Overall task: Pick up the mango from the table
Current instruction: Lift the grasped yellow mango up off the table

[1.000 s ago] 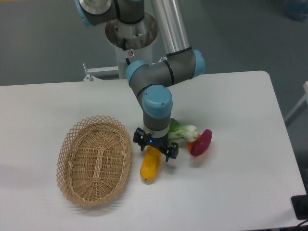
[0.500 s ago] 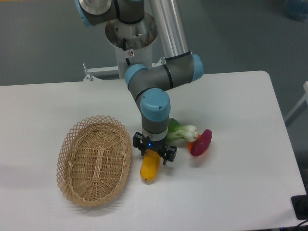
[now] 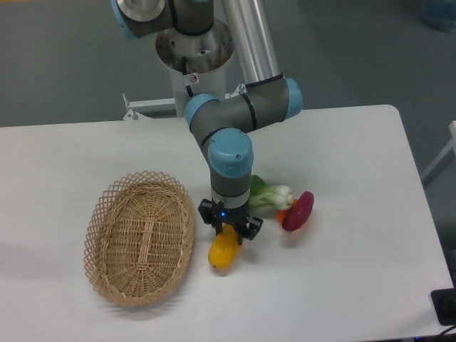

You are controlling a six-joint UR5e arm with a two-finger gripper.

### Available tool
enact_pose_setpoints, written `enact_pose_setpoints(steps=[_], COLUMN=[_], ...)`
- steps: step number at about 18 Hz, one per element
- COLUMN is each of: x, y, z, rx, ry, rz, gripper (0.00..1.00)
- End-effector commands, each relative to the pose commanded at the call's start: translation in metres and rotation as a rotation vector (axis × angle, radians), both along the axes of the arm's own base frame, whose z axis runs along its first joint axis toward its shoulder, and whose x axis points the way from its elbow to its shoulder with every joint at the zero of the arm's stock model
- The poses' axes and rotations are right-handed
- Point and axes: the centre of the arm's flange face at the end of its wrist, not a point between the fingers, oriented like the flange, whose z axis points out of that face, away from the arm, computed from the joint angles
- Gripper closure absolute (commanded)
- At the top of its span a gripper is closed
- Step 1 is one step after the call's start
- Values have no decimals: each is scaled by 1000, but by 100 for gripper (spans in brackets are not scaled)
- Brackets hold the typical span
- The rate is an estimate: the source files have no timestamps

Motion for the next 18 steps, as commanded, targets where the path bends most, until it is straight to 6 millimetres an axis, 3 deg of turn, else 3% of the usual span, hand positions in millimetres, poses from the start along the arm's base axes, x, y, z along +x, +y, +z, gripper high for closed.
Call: enact_pose_setpoints(steps=[1,7,11,14,16,18], x=[-6,-54,-61,-59,-55,-58], y=[1,13,20,10,6,-2], z=[8,104,152,183,198,199], rx=[13,234,318,368,407,411], ry=[11,51,90,107,97,88], rz=[7,130,141,144,140,161], gripper=[67,67,67,66,66,67])
